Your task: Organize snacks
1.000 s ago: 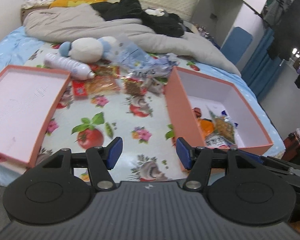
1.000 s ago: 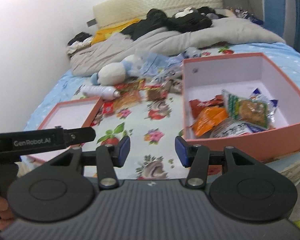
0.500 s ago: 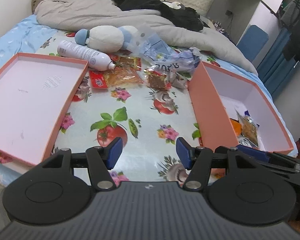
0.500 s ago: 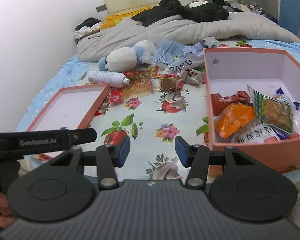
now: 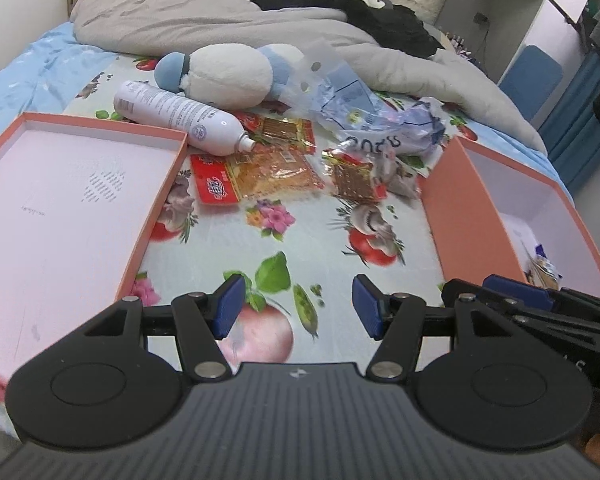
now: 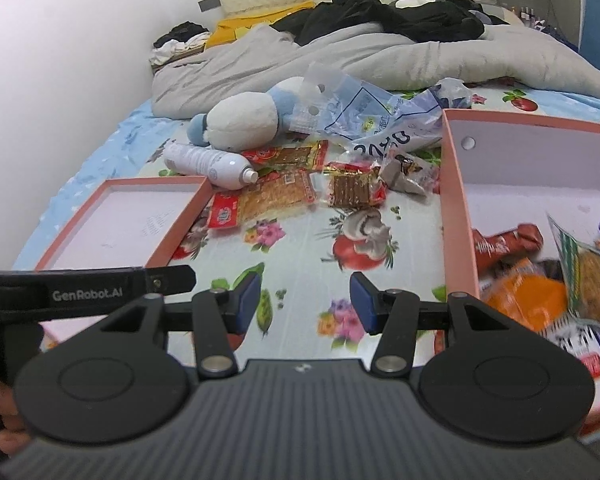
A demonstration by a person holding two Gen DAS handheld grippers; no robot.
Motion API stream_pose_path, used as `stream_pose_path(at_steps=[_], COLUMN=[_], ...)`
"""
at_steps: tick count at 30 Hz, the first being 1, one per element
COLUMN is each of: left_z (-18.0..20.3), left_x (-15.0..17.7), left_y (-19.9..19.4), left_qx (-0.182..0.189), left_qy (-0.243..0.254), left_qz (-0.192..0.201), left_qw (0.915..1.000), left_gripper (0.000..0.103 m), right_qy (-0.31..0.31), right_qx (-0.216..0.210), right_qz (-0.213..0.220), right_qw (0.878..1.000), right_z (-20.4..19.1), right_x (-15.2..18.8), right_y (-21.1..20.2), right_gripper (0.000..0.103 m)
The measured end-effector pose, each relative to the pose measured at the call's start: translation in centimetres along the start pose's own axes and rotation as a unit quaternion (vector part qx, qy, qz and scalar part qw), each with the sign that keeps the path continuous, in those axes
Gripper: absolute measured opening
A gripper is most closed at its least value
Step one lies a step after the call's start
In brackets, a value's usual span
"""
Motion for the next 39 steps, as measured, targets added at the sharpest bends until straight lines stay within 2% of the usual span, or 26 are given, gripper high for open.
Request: stream_pose_path(at_steps=[20, 26, 28, 35, 37, 39], left_z=[-2.3, -2.1, -1.7, -1.2, -0.8, -0.3], left_x=[-5.4, -7.1, -7.8, -9.2, -9.2, -9.0], left_y=[10.9, 13.8, 14.9, 18.6, 19.1, 19.7], left_qx=[-0.016, -0.010, -0.004, -0.007, -0.009, -0.011], left_qy=[-0.007, -0.001, 0.008, 0.042, 0.060, 0.083], left_qz=[-0.021, -0.020, -0.018, -0.033, -0.030, -0.031], left_qw=[0.9996, 0.9997, 0.9998, 0.9985, 0.9977, 0.9960], left_gripper=[0.065, 0.074, 0.082, 0.082, 0.082, 0.082], right_qy=[0.009, 0.032, 0.057, 0.097, 0.097, 0.094], right_qx=[0.018, 0.034, 0.035, 0.045, 0.052, 0.059], right_qz=[-0.026, -0.037, -0.041, -0.055, -0.055, -0.059], right_qw=[0.999, 0.998, 0.997, 0.993, 0.992, 0.992], right_z=[2.8, 4.1, 4.9, 7.1, 7.5, 7.9], right_x=[-2.5, -3.5, -3.9, -5.2, -5.6, -5.9], right_y=[10.1, 13.6, 14.7, 18.0, 18.8, 19.4], right_gripper=[0.052, 0.052, 0.060, 0.062, 0.081, 0.082])
Point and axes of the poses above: each gripper's, at about its wrist camera, not at the fingertips, and y roughly the way its jaws point, z to its right, x to its underside, the point moved 5 cm from there along y, roughly the way its jaws point, and after that the axes turned 15 degrees about -y, right-handed, at the moved point
